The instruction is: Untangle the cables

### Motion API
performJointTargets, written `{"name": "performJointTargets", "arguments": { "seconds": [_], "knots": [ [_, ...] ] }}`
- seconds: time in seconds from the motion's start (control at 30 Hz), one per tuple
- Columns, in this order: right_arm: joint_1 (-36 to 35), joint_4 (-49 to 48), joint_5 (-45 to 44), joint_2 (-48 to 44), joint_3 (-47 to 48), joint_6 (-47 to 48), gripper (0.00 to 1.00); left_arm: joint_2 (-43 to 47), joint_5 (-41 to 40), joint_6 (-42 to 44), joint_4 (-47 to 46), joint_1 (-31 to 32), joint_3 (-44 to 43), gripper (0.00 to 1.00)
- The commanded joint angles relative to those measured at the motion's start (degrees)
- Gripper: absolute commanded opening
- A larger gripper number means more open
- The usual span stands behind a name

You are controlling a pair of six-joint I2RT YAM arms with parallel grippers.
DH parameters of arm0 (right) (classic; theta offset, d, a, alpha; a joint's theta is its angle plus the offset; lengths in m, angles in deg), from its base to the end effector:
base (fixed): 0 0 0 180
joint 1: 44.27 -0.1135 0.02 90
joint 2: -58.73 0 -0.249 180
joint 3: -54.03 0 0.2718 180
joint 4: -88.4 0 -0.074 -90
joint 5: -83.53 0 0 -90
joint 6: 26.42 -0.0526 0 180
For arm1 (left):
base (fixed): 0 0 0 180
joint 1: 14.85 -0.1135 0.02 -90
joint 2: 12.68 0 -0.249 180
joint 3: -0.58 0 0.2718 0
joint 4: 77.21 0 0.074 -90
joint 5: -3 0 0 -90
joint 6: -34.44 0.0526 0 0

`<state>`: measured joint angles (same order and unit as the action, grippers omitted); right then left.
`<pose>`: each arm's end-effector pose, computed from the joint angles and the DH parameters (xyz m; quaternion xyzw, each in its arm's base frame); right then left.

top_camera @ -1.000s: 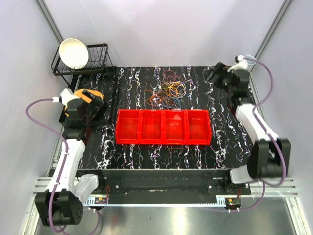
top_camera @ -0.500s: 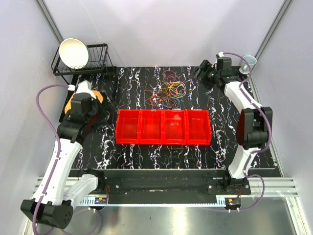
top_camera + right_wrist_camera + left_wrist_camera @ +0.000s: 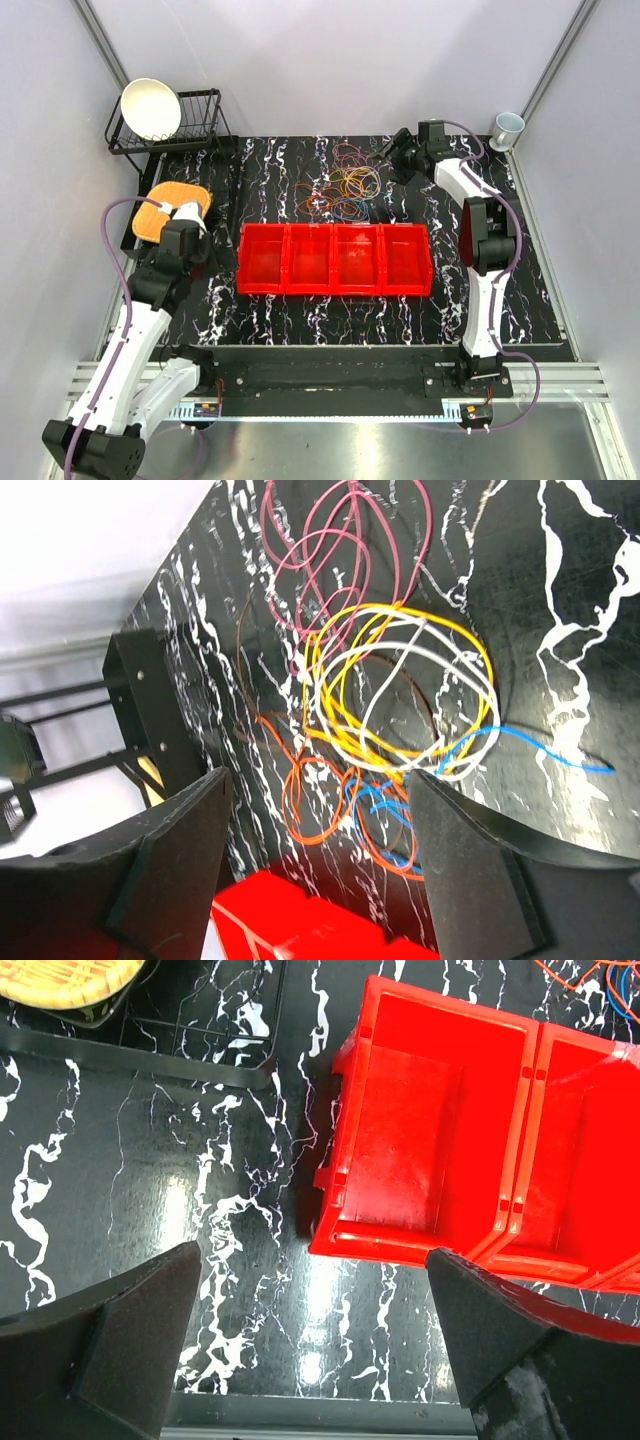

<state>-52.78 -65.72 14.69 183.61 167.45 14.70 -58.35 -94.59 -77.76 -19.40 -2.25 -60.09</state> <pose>0.5180 0.0967 0.1891 0.2276 0.8550 0.3537 0.3034 0.1978 -0.0371 0.2762 -0.1029 0.9090 -0.0616 0.3993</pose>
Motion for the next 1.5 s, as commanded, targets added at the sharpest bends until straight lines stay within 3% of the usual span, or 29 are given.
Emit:
{"name": "performJointTargets", "arguments": {
  "seconds": [0.0, 0.2, 0.37, 0.53, 0.67, 0.73, 0.77, 0.8, 0.97, 1.17, 1.47],
  "knots": [
    [-1.59, -2.14, -0.07, 3.43, 4.98, -5.26, 0.76, 1.46, -2.68, 1.63, -3.57, 0.41, -0.50, 0.99],
    [-2.82, -1.70, -1.74, 7.83, 8.41, -6.22, 0.70, 0.58, -4.08, 0.23, -1.03, 0.58, -1.56, 0.99],
    [-3.44, -0.65, -1.83, 11.43, 12.53, -5.17, 0.64, 6.63, -9.70, -4.52, 0.47, 3.92, -0.07, 0.99],
    [-3.53, 1.98, -2.53, 14.69, 16.40, -4.20, 0.49, 7.88, -12.09, -4.09, 0.29, 4.98, 1.08, 0.99],
    [-3.53, 2.17, -3.41, 14.69, 15.62, -3.76, 0.44, 5.51, -11.48, -3.82, 0.38, 4.89, 0.73, 0.99],
    [-3.53, 1.82, -3.15, 14.69, 14.92, -3.76, 0.34, 4.80, -11.21, -3.73, 0.38, 4.98, 0.55, 0.99],
    [-3.53, 1.82, -2.98, 14.60, 14.74, -3.76, 0.19, 4.45, -11.21, -3.73, 0.38, 4.98, 0.46, 0.99],
    [-3.61, 1.56, -2.89, 14.17, 14.48, -3.76, 0.13, 4.36, -11.21, -3.82, 0.56, 4.89, 0.37, 0.99],
    [-3.70, 1.38, -3.85, 9.43, 11.40, -2.71, 0.00, 4.80, -11.39, -3.73, 0.47, 4.98, 0.55, 0.99],
    [-4.14, 2.78, -1.84, 1.87, 14.55, -0.17, 0.00, 4.19, -11.21, -3.73, 0.64, 4.98, 0.46, 0.99],
    [-9.14, 4.37, 8.01, -6.30, 34.51, 7.64, 0.00, 4.27, -10.60, -3.56, 0.38, 4.98, 0.37, 0.99]
  ]
}}
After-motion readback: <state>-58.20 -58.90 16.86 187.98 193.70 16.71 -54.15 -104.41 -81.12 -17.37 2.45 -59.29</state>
